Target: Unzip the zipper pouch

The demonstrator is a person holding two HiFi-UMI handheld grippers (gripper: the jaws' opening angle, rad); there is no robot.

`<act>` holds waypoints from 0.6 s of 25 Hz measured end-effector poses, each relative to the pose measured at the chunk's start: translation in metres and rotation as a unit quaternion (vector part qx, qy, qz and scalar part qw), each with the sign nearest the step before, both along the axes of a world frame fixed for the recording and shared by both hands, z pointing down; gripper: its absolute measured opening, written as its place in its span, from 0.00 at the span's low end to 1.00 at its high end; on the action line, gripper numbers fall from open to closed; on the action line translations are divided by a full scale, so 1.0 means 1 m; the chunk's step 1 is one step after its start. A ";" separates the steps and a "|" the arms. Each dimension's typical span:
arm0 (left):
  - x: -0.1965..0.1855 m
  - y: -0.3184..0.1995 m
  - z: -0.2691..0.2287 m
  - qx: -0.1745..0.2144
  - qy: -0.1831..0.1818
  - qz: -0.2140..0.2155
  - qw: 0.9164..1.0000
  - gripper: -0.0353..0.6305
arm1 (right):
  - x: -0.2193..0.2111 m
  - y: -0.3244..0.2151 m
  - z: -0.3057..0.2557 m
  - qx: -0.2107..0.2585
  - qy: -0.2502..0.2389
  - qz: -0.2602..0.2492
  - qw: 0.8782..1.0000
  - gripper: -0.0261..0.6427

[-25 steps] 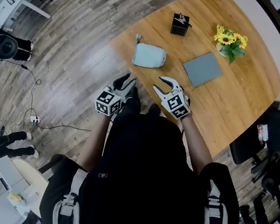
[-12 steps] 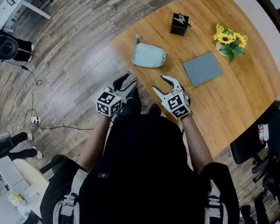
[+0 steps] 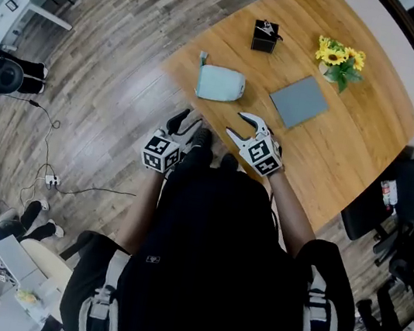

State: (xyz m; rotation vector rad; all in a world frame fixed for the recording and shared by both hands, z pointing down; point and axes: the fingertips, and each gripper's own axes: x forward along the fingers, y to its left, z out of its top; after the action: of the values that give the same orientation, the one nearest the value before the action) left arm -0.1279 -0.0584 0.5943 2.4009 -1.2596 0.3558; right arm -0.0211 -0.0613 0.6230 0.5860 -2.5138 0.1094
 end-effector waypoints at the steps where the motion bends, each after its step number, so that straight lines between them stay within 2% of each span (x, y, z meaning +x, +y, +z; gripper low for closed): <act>1: -0.002 -0.002 0.001 -0.002 0.002 0.000 1.000 0.36 | -0.001 -0.002 0.001 -0.001 0.002 0.002 1.000 0.37; 15: -0.039 -0.032 0.008 -0.015 0.012 0.015 1.000 0.36 | -0.038 -0.031 0.012 -0.007 0.032 0.009 0.999 0.35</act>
State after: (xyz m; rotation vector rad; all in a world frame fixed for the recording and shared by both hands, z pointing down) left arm -0.1672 -0.0908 0.6023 2.3939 -1.2004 0.3517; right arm -0.0591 -0.0926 0.6347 0.5977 -2.4444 0.1120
